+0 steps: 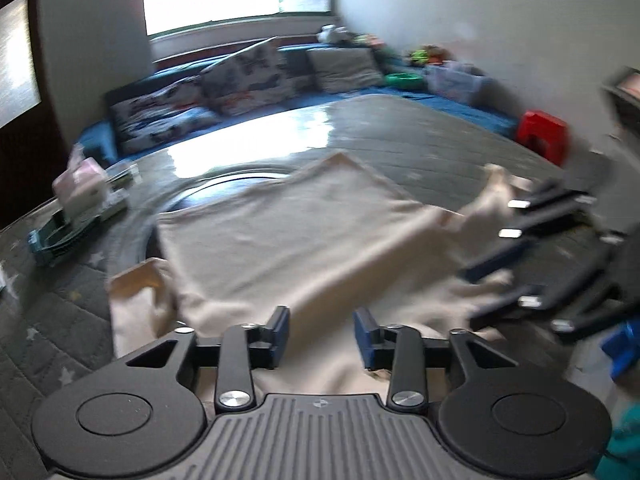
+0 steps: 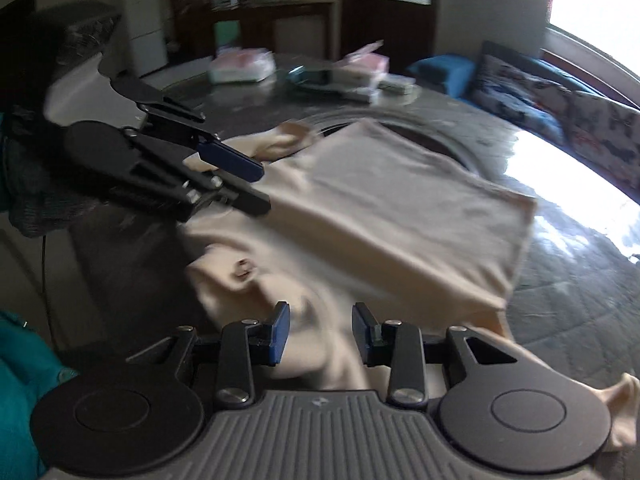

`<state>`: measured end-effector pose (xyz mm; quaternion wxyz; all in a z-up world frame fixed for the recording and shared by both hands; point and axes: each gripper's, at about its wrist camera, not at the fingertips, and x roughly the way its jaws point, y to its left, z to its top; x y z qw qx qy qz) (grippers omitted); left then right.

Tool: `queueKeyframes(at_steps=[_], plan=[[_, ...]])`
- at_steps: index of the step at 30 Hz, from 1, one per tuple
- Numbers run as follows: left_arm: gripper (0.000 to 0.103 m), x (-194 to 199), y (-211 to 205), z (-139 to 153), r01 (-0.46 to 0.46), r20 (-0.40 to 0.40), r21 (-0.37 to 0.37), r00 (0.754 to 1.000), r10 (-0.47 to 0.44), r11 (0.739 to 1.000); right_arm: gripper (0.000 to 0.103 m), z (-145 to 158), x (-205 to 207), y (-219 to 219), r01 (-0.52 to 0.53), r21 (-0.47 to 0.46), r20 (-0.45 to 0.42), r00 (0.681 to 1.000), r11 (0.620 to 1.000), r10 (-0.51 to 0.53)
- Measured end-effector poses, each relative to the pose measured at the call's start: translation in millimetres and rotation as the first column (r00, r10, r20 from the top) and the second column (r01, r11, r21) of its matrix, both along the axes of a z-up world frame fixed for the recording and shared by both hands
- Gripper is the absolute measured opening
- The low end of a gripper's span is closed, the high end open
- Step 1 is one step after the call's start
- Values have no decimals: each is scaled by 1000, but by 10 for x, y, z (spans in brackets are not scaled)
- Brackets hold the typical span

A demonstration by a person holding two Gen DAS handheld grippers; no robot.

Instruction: Fold clothes

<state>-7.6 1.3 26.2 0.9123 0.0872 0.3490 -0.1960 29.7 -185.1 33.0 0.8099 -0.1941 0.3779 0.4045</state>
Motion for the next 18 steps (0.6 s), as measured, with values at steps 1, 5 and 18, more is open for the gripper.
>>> queueKeyframes(at_steps=[1,5,18], plan=[[45,-70,-28,-1,22,2,-2,1000,-22,1000,34,-14,-32,20,-12,-7,2,1000,1000,12],[44,-274,-160,-58,83,19,31,996,-83,996,33,-100,-99,86,-26,-29,6,1000,999,26],[6,-310,-195,-225,107,1,106,994,-108,989,4,-101,-177,78,9,-51,54,999,999,-6]])
